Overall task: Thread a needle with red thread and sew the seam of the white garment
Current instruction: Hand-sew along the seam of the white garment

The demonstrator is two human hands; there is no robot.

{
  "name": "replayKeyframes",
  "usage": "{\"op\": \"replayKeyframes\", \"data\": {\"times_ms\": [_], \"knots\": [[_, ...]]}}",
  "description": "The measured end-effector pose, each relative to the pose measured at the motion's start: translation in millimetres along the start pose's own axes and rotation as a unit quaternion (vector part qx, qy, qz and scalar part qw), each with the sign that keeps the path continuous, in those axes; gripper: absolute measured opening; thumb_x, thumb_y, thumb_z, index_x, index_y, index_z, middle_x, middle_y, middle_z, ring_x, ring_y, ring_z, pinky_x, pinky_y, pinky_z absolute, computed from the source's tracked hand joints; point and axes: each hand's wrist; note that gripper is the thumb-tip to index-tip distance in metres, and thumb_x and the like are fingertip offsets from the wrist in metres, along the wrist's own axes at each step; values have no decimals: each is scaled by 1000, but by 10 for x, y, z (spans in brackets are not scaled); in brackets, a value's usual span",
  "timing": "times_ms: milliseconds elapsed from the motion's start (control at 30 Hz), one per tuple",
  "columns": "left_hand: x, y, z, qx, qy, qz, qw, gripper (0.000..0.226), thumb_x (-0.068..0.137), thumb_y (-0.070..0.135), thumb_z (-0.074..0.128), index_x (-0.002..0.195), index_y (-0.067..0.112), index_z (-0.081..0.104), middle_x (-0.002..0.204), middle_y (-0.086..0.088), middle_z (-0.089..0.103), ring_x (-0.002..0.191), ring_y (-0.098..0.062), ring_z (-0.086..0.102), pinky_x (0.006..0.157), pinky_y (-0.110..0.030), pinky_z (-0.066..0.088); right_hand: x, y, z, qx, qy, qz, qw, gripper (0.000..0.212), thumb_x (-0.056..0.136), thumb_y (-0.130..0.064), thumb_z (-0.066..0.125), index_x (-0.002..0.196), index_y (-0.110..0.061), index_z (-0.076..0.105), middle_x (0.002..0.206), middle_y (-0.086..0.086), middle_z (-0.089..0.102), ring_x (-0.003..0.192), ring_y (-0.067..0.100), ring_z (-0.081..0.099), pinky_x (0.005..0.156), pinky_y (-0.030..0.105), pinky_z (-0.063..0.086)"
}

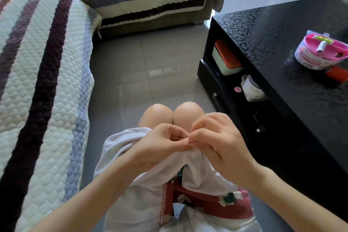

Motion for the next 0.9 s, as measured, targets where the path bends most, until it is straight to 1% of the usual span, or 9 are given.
{"op": "replayKeyframes", "data": {"times_ms": [67, 200, 300, 367, 433, 533, 667, 767, 900], "knots": [[-9, 17, 5, 27, 18, 3, 999, 12, 81, 26, 75, 73, 17, 72, 73, -2, 65, 70, -8, 55, 65, -21, 44, -7, -12, 19, 35, 2, 3, 999, 17, 90, -7, 55, 81, -9, 69, 78, 1, 61, 73, 20, 60, 88, 46, 48], [19, 51, 41, 80, 59, 15, 995, 24, 82, 30, 71, 59, 22, 66, 59, 14, 60, 60, 3, 51, 61, -15, 39, 13, -83, -20, 144, 22, 65, 987, 13, 90, -3, 54, 89, -14, 62, 81, 1, 58, 71, 18, 59, 70, 49, 53], [37, -42, 98, 157, 89, 11, 984, 37, 88, 20, 66, 52, 25, 59, 45, 18, 48, 49, 4, 43, 54, -14, 34, 176, -172, -142, 231, 47, 70, 969, 13, 93, -3, 52, 86, 4, 61, 79, 8, 61, 75, 18, 63, 71, 34, 54], [46, -37, 85, 122, 49, -6, 991, 20, 88, 24, 68, 69, 20, 70, 60, 14, 61, 63, 3, 53, 64, -17, 42, 270, -141, -226, 356, 40, 166, 919, 11, 94, -7, 52, 90, 3, 54, 82, 11, 66, 81, 23, 69, 78, 31, 56], [48, -17, 22, 71, 21, -13, 997, 13, 87, 25, 69, 81, 15, 74, 74, 6, 70, 75, -4, 60, 74, -22, 48, 309, -31, -276, 498, 3, 279, 821, 12, 92, -16, 48, 90, -4, 46, 81, 15, 68, 83, 34, 70, 79, 38, 57], [28, 0, -42, 11, 4, -24, 1000, 8, 88, 13, 68, 88, 7, 73, 83, -3, 72, 79, -9, 64, 78, -23, 51, 330, 216, -337, 583, 9, 369, 724, 8, 88, -18, 47, 88, -11, 43, 62, 10, 58, 61, 26, 66, 64, 37, 58], [-12, -16, -71, -25, -21, -45, 998, 9, 89, 7, 64, 91, 5, 73, 87, -7, 73, 81, -11, 65, 77, -21, 52, 456, 641, -379, 524, 114, 406, 740, 10, 93, -12, 46, 84, -15, 45, 52, -1, 40, 44, 10, 38, 43, 20, 37], [-36, -11, -87, -42, -29, -45, 998, 11, 89, 6, 63, 94, 4, 73, 89, -8, 73, 83, -13, 66, 78, -22, 52, 578, 1178, -467, 399, 192, 424, 790, 23, 100, -6, 40, 81, -19, 45, 49, -6, 37, 43, 7, 29, 43, 20, 22], [-61, -19, -96, -57, -24, -39, 997, 16, 88, 7, 64, 99, -1, 72, 89, -10, 73, 85, -15, 66, 81, -24, 53, 529, 1957, -671, 65, 274, 479, 832, 6, 92, -19, 46, 90, -20, 52, 69, -10, 49, 62, 10, 50, 60, 33, 44]]}}
Point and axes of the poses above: each hand's wrist, its own x-axis towards the middle knuckle, its own z-axis out of the palm, y = z × x
